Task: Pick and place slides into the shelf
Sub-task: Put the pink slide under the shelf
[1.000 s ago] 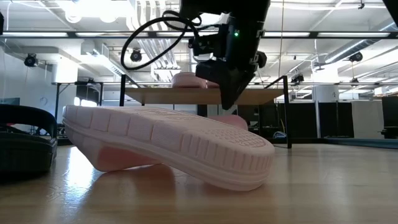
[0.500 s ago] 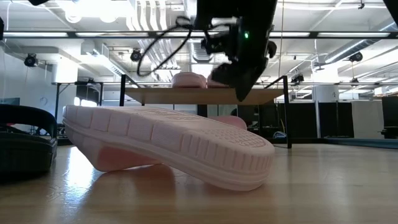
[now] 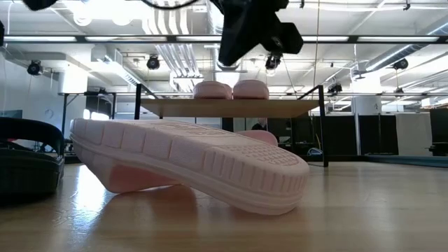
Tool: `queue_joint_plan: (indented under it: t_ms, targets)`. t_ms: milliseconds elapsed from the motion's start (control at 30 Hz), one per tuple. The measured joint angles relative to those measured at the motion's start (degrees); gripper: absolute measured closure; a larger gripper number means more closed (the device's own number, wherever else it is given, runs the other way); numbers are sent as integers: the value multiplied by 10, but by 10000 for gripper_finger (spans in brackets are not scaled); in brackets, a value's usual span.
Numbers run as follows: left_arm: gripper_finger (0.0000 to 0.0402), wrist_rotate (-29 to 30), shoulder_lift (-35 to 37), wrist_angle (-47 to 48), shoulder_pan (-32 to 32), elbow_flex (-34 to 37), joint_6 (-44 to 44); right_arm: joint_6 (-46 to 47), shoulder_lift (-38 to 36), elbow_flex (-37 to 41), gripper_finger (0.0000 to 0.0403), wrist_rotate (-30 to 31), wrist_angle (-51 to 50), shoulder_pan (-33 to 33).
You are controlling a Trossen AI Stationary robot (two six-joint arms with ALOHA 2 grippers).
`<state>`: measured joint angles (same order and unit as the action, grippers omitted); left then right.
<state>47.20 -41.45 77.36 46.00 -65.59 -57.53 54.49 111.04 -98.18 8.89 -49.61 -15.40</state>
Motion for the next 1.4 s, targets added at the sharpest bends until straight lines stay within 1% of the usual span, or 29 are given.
queue_joint_plan:
  t_ms: [100, 200, 333, 433, 600, 733, 833, 933, 1067, 1133, 1200, 1300, 1333, 1367, 1400]
  targets:
    - [402, 0, 18, -13, 0, 30, -103, 18, 0, 0, 346, 2, 0, -1]
    - [402, -2, 38, -62, 0, 88, -156, 32, 0, 0, 315, 1, 3, -7]
    - [402, -5, 61, -153, 0, 166, -155, 55, 0, 0, 284, 1, 4, -15]
    - [402, -21, 69, -202, 0, 200, -154, 74, 0, 0, 269, 1, 6, -23]
    - [402, -25, 74, -225, 0, 220, -154, 105, 0, 0, 257, 1, 6, -44]
    - [402, -32, 74, -263, -1, 239, -155, 130, 0, 0, 255, 1, 5, -61]
    - [402, -37, 70, -269, -2, 254, -155, 148, 0, 1, 255, 1, 5, -72]
    - [402, -74, 65, -299, -3, 278, -156, 162, 0, 4, 255, 2, 5, -80]
    - [402, -108, 49, -404, -10, 333, -151, 176, 0, 11, 255, 1, 6, -82]
    - [402, -143, 45, -466, -18, 363, -141, 176, 0, 12, 255, 1, 6, -81]
    - [402, -190, 43, -555, -29, 394, -105, 176, 0, 12, 255, 2, 8, -81]
    - [402, -242, 52, -731, -51, 444, -27, 174, 0, 12, 255, 1, 10, -81]
    - [402, -245, 56, -795, -58, 457, -2, 171, 0, 12, 255, 1, 11, -81]
    - [402, -243, 60, -833, -68, 469, 13, 167, 0, 12, 255, 1, 10, -81]
    - [402, -236, 64, -841, -80, 480, 23, 164, 0, 12, 255, 1, 10, -81]
